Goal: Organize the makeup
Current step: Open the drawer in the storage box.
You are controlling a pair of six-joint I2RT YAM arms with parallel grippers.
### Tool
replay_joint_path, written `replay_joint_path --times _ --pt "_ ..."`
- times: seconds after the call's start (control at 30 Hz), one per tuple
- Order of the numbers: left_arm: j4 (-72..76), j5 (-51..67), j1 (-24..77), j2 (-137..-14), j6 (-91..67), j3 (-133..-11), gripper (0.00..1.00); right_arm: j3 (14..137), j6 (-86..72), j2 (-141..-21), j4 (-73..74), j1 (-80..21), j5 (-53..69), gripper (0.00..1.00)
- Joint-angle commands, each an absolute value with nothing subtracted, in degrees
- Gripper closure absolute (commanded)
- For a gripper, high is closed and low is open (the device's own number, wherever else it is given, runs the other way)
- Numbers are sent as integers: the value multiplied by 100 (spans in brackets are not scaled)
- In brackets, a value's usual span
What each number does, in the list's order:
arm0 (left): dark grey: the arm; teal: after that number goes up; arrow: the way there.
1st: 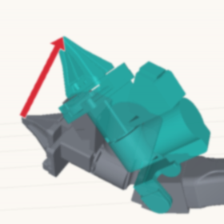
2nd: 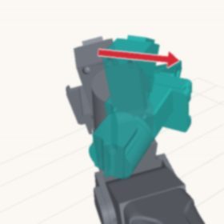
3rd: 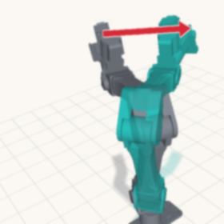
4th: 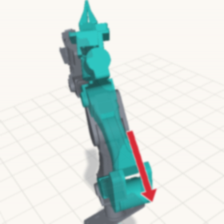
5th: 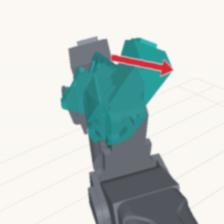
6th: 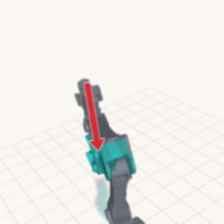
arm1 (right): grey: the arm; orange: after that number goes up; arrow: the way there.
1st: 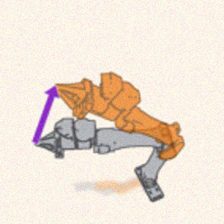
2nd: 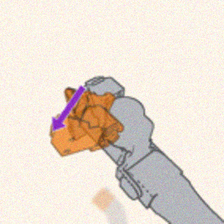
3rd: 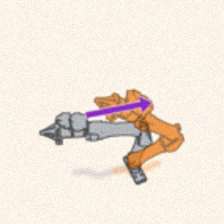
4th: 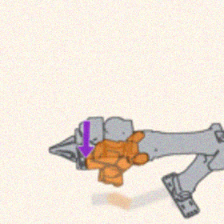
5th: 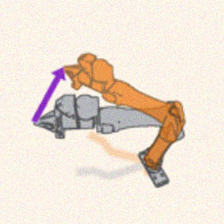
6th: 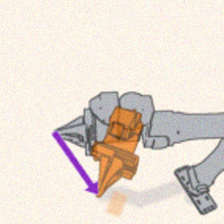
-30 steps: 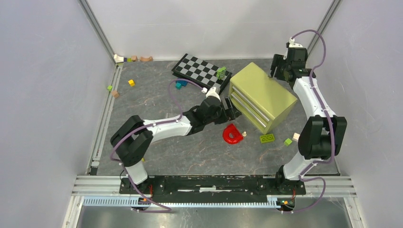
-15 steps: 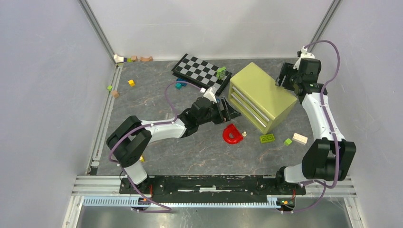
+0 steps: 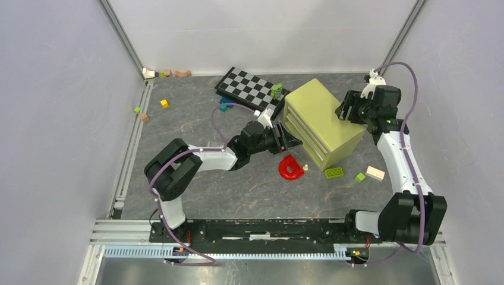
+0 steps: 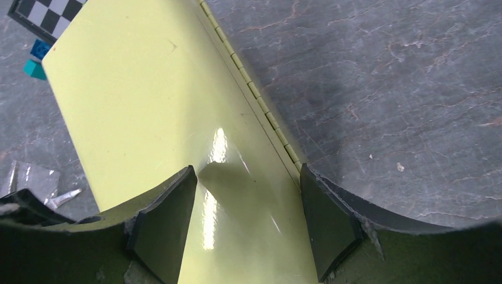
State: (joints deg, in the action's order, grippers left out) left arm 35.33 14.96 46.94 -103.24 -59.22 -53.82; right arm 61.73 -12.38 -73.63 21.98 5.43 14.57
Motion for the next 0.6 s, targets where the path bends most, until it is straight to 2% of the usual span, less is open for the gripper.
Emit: replay_joint_path --times 0.0,0.23,0.57 --pt "4180 1705 4651 -10515 -6255 -5506 32 5732 -1660 -7295 3229 422 2697 30" --pt "4587 1581 4614 -10610 -6473 -5441 36 5704 -1753 -7019 3232 422 2729 30" --pt "5380 1063 4521 -11064 -7259 -5196 46 5621 -1726 -7023 3247 422 2844 30"
